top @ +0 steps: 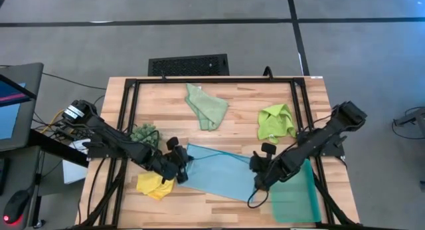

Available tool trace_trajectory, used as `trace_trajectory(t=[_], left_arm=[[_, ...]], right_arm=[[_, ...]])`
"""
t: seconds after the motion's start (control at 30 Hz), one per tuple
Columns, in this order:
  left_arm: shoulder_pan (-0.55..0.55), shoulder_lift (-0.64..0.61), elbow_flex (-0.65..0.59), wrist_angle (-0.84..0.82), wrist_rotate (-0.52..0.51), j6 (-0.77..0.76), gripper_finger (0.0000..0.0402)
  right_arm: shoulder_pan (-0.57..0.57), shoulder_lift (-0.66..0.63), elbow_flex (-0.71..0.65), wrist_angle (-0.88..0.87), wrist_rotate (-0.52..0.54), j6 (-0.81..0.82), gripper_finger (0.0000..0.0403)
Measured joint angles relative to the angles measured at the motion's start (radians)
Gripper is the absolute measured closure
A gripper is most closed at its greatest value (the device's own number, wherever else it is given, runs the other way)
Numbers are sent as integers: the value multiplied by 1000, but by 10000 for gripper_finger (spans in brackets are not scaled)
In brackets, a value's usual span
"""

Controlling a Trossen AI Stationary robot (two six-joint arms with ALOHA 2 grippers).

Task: Fold microfiber towels
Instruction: Fold the blue microfiber cloth

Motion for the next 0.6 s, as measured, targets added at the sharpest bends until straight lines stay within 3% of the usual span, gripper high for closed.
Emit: trace_trajectory(t=[0.2, 0.6], left_arm=[[-1, 0, 11, -43, -17, -1, 401], [84, 0, -107, -9, -55, -47, 401]], right_arm=[[12, -14, 0, 26, -3, 0, 394], [-32, 120, 0, -3, -3, -14, 394]])
